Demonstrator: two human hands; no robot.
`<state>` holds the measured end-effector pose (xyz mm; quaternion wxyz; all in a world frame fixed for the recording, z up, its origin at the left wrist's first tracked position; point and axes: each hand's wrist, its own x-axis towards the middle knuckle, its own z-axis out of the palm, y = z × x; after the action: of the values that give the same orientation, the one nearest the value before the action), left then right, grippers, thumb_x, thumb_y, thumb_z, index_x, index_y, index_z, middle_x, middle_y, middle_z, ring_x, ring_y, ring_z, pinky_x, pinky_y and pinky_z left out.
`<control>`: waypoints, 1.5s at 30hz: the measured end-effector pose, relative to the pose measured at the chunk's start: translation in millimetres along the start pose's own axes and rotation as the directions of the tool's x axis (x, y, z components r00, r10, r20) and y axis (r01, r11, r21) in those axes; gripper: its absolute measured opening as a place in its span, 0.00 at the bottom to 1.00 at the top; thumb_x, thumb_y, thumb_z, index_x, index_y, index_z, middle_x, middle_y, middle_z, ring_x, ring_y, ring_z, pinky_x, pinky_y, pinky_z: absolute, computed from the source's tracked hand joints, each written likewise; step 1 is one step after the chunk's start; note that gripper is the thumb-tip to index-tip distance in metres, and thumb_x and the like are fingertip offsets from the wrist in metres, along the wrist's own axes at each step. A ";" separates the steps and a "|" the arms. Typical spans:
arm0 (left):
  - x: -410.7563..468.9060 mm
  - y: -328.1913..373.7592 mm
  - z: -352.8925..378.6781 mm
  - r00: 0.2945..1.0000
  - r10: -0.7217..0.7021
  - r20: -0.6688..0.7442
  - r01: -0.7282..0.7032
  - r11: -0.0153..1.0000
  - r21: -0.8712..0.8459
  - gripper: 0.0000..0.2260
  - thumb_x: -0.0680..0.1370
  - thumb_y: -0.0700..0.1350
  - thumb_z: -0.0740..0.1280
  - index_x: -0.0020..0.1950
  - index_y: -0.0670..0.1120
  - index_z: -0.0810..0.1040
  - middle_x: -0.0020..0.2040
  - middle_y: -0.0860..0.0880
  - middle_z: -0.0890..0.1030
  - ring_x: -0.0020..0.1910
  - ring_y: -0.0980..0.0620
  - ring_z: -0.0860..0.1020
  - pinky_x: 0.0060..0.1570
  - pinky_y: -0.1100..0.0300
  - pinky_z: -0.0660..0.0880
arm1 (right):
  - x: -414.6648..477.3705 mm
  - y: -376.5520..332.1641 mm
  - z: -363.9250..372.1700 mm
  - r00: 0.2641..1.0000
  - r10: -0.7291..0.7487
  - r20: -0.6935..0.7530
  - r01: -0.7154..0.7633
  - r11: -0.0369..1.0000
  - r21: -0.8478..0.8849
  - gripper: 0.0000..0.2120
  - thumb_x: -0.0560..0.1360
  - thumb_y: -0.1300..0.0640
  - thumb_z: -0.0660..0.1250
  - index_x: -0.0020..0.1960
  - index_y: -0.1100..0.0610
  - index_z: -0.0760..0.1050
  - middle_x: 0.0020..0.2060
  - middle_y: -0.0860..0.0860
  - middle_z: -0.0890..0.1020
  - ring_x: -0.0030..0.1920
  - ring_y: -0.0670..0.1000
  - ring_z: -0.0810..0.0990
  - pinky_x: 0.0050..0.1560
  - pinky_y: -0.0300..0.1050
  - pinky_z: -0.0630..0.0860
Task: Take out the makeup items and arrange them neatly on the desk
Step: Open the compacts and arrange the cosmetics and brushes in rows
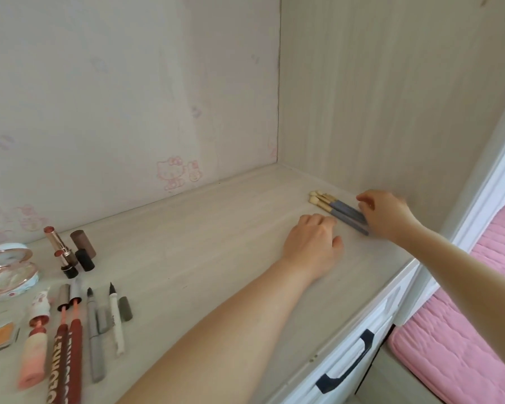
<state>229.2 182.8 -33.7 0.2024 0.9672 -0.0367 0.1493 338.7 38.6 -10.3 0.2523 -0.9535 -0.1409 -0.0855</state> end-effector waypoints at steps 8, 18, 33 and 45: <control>43.0 -9.9 11.1 0.987 0.011 0.162 -0.039 0.985 0.169 0.28 0.79 0.63 0.52 0.77 0.55 0.56 0.78 0.49 0.56 0.75 0.44 0.52 0.73 0.50 0.53 | 21.5 3.8 -1.6 0.996 0.077 0.041 -0.079 0.996 0.031 0.11 0.78 0.54 0.63 0.55 0.58 0.81 0.53 0.56 0.83 0.54 0.59 0.78 0.50 0.43 0.70; 43.0 -19.6 12.6 0.983 -0.057 -0.175 0.046 0.997 -0.068 0.11 0.79 0.43 0.59 0.56 0.38 0.75 0.58 0.43 0.71 0.56 0.43 0.72 0.56 0.48 0.71 | 24.5 -3.6 3.2 0.991 0.120 0.061 -0.121 0.993 0.007 0.07 0.75 0.56 0.68 0.49 0.56 0.83 0.48 0.55 0.84 0.48 0.55 0.79 0.44 0.39 0.69; 49.9 -25.6 2.1 0.795 -0.546 -0.265 0.527 0.837 -0.144 0.11 0.79 0.51 0.58 0.50 0.44 0.72 0.47 0.46 0.78 0.54 0.45 0.70 0.49 0.52 0.62 | 10.3 -21.0 15.6 0.979 0.110 0.173 -0.097 0.992 -0.082 0.11 0.72 0.51 0.68 0.34 0.56 0.74 0.31 0.53 0.77 0.34 0.53 0.77 0.32 0.42 0.70; 53.8 -19.1 8.4 0.846 -0.496 -0.194 0.504 0.864 -0.010 0.32 0.69 0.71 0.62 0.58 0.46 0.66 0.51 0.47 0.80 0.56 0.45 0.72 0.50 0.49 0.63 | 10.5 -34.5 24.5 0.961 0.243 0.130 -0.225 0.964 -0.139 0.12 0.78 0.49 0.59 0.53 0.58 0.68 0.45 0.55 0.75 0.47 0.59 0.74 0.59 0.56 0.70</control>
<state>285.3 196.3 -31.9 0.2168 0.9285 0.2388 0.1838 340.1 82.1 -13.1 0.1904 -0.9809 -0.0398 0.0066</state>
